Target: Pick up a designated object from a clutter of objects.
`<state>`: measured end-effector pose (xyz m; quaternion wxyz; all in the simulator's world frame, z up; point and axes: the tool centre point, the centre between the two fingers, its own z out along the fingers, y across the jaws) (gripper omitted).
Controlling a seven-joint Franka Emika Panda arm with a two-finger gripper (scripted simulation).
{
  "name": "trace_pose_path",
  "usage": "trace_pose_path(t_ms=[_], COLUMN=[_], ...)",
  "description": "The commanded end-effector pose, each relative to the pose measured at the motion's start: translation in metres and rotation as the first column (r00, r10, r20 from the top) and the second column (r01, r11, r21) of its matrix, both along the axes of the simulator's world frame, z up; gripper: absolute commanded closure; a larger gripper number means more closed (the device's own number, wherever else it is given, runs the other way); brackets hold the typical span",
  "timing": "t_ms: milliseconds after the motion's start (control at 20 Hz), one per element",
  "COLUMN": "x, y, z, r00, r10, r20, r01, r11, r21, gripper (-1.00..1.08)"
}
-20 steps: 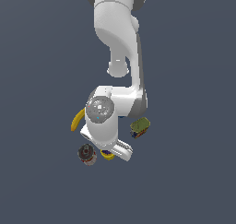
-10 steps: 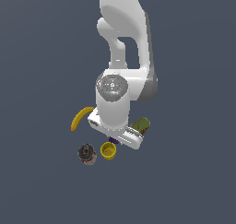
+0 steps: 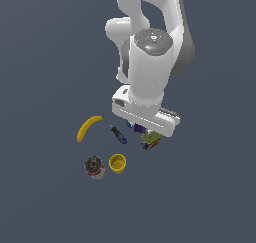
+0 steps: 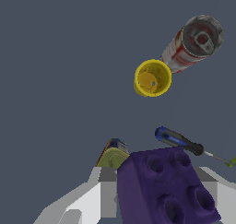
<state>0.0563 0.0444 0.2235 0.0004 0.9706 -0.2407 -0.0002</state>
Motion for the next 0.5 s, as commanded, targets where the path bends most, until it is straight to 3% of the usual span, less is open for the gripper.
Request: trace_pose_path(t_ms=[0,450], x=[-0.013,-0.055], y=[0.016,0.068], z=[0.024,0.103], r00=[1.0,1.0], r10=[0.0,0.0], r20=[0.001,0.001], r01=[0.0,0.0], r11=[1.0,1.0], r21=[-0.001,-0.002], gripper=[1.08,1.08])
